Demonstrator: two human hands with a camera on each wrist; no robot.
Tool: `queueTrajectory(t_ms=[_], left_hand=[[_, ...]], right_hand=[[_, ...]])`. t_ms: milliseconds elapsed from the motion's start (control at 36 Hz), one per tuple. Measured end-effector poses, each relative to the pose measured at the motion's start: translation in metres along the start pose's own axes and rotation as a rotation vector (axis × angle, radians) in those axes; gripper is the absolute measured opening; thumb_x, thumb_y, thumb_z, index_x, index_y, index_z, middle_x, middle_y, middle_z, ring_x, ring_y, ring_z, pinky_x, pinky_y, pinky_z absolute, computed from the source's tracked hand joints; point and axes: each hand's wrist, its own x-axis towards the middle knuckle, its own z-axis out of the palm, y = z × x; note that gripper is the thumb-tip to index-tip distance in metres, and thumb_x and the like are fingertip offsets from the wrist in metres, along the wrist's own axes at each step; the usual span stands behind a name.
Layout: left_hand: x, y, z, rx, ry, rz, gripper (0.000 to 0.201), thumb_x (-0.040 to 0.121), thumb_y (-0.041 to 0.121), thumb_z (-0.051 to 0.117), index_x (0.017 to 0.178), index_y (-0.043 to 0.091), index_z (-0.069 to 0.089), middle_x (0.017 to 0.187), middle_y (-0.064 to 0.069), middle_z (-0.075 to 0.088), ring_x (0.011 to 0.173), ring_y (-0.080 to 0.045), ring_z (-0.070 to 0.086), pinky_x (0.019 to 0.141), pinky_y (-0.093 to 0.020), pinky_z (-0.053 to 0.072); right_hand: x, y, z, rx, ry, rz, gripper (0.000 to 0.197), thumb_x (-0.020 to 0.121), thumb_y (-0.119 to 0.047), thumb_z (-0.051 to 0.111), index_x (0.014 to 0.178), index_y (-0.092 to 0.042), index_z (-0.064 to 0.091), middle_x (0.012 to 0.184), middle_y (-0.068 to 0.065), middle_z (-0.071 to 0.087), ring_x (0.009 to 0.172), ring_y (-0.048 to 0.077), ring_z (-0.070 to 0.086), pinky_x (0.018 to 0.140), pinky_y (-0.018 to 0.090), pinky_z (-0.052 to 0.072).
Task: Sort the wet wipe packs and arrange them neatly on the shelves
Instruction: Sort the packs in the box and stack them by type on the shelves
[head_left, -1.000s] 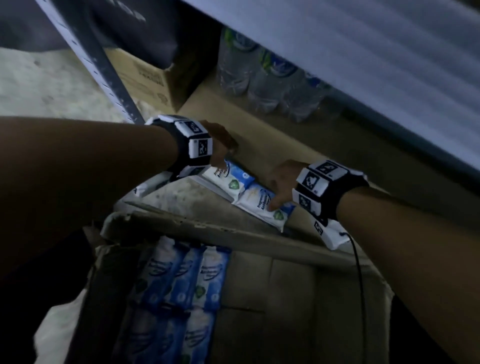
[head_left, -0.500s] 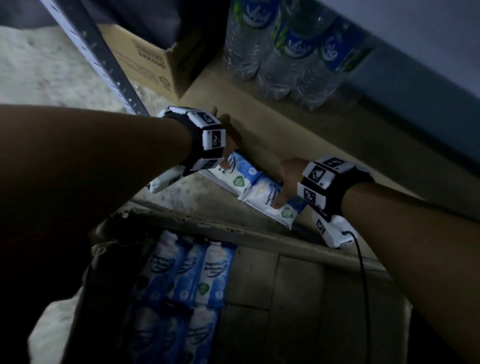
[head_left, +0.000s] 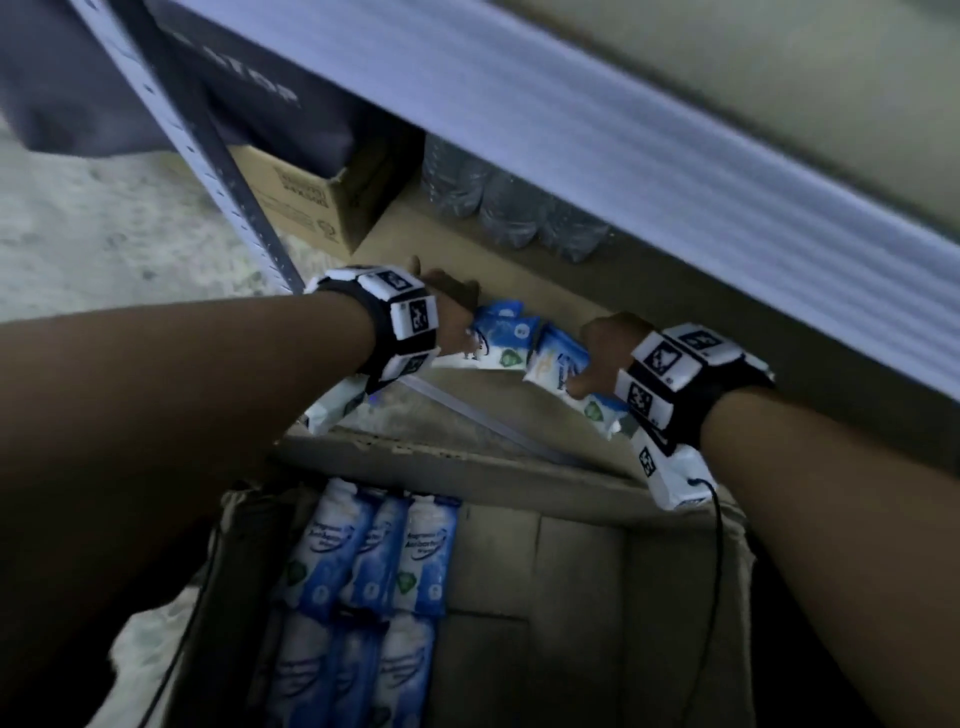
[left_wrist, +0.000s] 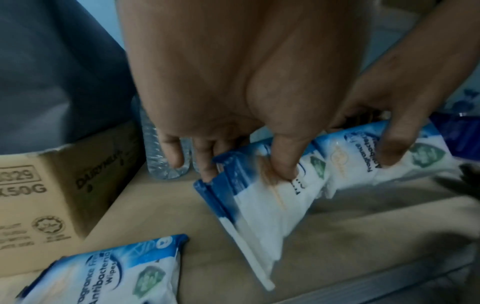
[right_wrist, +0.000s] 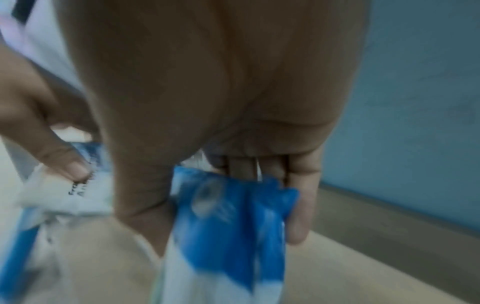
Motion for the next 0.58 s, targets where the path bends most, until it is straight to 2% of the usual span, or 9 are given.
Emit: queueTrajectory(t_ms=[56,83,111,167,278,361,472,528,583], left_hand=[[-0.016,0.003,-0.014,-0.108,-0.081,-0.016,0.054,0.106,0.033,0.037,0.146,-0.003,0.031,0.142,-0.021,0.046,0.129,-0.031,0.045,0.084,-0.021,0.035],[-0.024,0.003,-0.021,-0.158,-0.078,0.018,0.057,0.107,0.032,0.036,0.147,-0.006,0.025,0.143,-0.023,0.045,0.127,-0.032,0.047,0.076,-0.018,0.037],[-0.033,0.000,-0.030,-0.182,-0.081,0.051,0.063,0.105,0.036,0.039,0.148,-0.006,0.021,0.141,-0.024,0.047,0.122,-0.033,0.050,0.075,-0.022,0.039],[-0.055,-0.008,-0.043,-0.186,-0.081,0.085,0.068,0.101,0.044,0.045,0.144,-0.005,0.027,0.130,-0.022,0.054,0.106,-0.034,0.055,0.076,-0.031,0.041],[-0.102,-0.020,-0.070,-0.214,-0.011,0.092,0.059,0.095,0.051,0.053,0.131,0.004,0.046,0.123,-0.015,0.058,0.096,-0.027,0.054,0.068,-0.028,0.029],[-0.139,-0.023,-0.095,-0.275,0.014,0.108,0.059,0.090,0.055,0.059,0.129,0.011,0.052,0.117,-0.008,0.061,0.086,-0.018,0.049,0.068,-0.027,0.032],[-0.191,-0.025,-0.123,-0.419,0.123,0.128,0.044,0.080,0.061,0.068,0.105,0.026,0.063,0.087,0.011,0.063,0.071,-0.007,0.056,0.059,-0.025,0.039],[-0.215,-0.025,-0.136,-0.487,0.169,0.140,0.041,0.074,0.063,0.070,0.098,0.031,0.063,0.084,0.013,0.065,0.071,-0.007,0.059,0.061,-0.025,0.043],[-0.236,-0.024,-0.148,-0.594,0.213,0.144,0.050,0.063,0.069,0.071,0.096,0.032,0.065,0.087,0.012,0.069,0.075,-0.009,0.063,0.068,-0.030,0.051]], right_hand=[[-0.017,-0.002,-0.003,0.045,0.039,0.018,0.038,0.079,-0.042,0.076,0.073,-0.015,0.049,0.077,0.003,0.053,0.070,0.023,0.056,0.063,0.029,0.043],[-0.027,-0.005,-0.005,0.051,0.059,0.010,0.035,0.079,-0.040,0.075,0.080,-0.013,0.052,0.082,0.004,0.055,0.076,0.025,0.059,0.064,0.029,0.043],[-0.039,-0.010,-0.009,0.054,0.084,0.002,0.033,0.080,-0.039,0.074,0.088,-0.013,0.055,0.087,0.006,0.058,0.082,0.026,0.062,0.065,0.029,0.044],[-0.060,-0.016,-0.011,0.072,0.144,0.003,0.035,0.082,-0.038,0.072,0.101,-0.013,0.056,0.097,0.006,0.061,0.090,0.028,0.064,0.065,0.029,0.045],[-0.109,-0.028,-0.018,0.148,0.273,-0.018,0.038,0.081,-0.040,0.068,0.105,-0.015,0.053,0.104,0.009,0.064,0.095,0.030,0.064,0.075,0.034,0.052],[-0.151,-0.036,-0.026,0.129,0.339,-0.033,0.040,0.083,-0.041,0.064,0.111,-0.016,0.052,0.101,0.008,0.064,0.093,0.032,0.065,0.071,0.034,0.051],[-0.205,-0.038,-0.040,0.142,0.475,-0.094,0.032,0.083,-0.046,0.062,0.099,-0.022,0.047,0.084,0.002,0.059,0.083,0.031,0.064,0.060,0.032,0.040],[-0.228,-0.037,-0.049,0.169,0.544,-0.121,0.031,0.082,-0.048,0.061,0.094,-0.024,0.046,0.079,-0.002,0.057,0.076,0.026,0.062,0.057,0.033,0.038],[-0.247,-0.035,-0.059,0.202,0.604,-0.141,0.030,0.081,-0.048,0.061,0.094,-0.024,0.049,0.078,-0.002,0.060,0.074,0.024,0.061,0.057,0.035,0.041]])
